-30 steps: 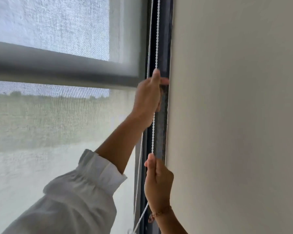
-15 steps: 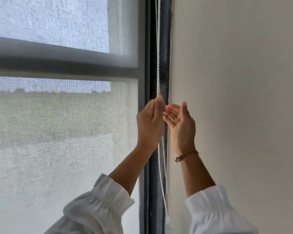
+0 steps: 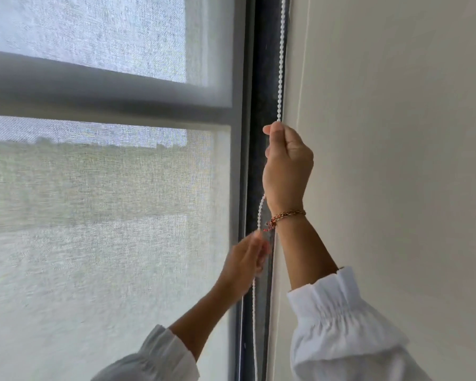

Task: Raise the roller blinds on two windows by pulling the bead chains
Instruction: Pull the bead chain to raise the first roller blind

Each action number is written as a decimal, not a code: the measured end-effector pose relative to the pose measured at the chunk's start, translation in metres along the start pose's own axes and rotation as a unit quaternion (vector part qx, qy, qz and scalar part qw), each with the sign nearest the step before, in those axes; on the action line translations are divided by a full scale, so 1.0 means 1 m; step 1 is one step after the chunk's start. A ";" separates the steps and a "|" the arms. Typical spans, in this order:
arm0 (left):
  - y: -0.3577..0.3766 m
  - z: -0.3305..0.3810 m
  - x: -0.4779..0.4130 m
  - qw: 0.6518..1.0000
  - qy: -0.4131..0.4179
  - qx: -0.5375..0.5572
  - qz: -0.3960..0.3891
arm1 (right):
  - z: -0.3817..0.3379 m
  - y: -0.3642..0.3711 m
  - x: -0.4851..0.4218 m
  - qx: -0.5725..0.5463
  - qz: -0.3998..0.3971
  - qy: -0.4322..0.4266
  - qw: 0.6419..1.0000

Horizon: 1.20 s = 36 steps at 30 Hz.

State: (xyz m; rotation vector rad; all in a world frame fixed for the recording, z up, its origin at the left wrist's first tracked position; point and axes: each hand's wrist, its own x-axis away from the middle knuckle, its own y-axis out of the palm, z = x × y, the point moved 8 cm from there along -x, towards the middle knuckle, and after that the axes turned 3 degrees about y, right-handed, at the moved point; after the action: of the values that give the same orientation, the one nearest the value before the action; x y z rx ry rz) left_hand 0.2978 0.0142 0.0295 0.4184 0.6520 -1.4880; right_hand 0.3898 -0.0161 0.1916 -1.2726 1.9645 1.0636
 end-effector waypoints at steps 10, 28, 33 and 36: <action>-0.025 0.161 -0.091 0.985 0.087 0.144 0.048 | 0.047 -0.035 0.087 0.098 -0.012 -0.075 0.992; -0.014 0.126 -0.049 0.965 0.180 -0.042 0.187 | 0.106 -0.029 0.057 -0.182 -0.084 0.270 0.942; 0.002 0.065 -0.011 0.970 0.159 -0.102 0.152 | 0.071 -0.019 0.015 -0.258 -0.082 0.281 0.921; 0.019 0.024 0.017 0.973 0.131 -0.154 0.112 | 0.039 0.000 0.001 -0.267 -0.137 0.281 0.912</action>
State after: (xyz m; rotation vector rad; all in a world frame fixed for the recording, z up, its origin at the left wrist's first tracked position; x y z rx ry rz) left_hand 0.3190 -0.0129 0.0348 0.4350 0.9958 -1.1035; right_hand 0.3911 0.0167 0.1698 -2.2927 1.8373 1.2286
